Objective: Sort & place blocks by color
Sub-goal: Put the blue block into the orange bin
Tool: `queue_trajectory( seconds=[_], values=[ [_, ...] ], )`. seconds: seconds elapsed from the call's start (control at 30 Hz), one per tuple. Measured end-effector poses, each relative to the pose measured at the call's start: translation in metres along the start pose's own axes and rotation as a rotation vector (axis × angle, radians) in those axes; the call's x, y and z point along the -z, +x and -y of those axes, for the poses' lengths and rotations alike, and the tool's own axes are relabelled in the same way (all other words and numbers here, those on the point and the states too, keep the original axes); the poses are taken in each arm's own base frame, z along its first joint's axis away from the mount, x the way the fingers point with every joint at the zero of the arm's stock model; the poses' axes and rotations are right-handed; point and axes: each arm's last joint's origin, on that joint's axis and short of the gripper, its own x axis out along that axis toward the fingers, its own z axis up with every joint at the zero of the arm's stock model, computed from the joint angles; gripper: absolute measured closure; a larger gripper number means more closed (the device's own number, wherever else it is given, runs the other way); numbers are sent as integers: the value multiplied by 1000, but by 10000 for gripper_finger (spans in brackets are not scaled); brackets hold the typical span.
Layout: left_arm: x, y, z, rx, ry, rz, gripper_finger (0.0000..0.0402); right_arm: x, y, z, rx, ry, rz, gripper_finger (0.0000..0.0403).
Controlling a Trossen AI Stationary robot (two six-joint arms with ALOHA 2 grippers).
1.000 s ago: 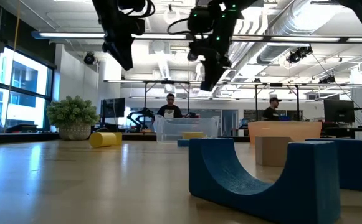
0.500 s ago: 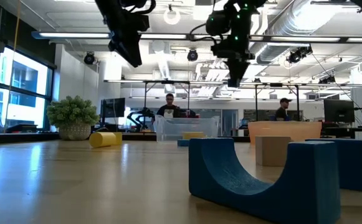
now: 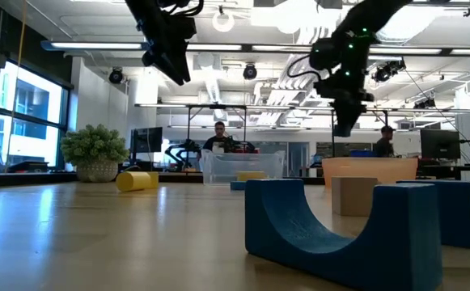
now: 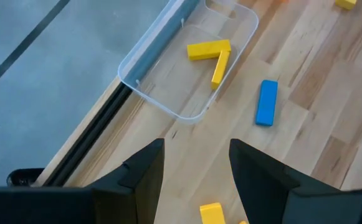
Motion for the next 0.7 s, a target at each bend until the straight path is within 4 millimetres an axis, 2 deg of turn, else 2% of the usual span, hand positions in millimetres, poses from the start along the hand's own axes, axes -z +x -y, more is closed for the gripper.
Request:
queue_trajectory(
  seconds=[0.13, 0.3, 0.7],
  values=[
    [0, 0, 0, 0, 0, 0, 232, 6, 4, 12, 6, 53, 8, 301],
    [0, 0, 0, -1, -33, 0, 232, 8, 23, 20, -66, 118, 12, 301],
    [0, 0, 0, -1, -182, 5, 232, 8, 63, 24, -105, 123, -99, 301]
  ],
)
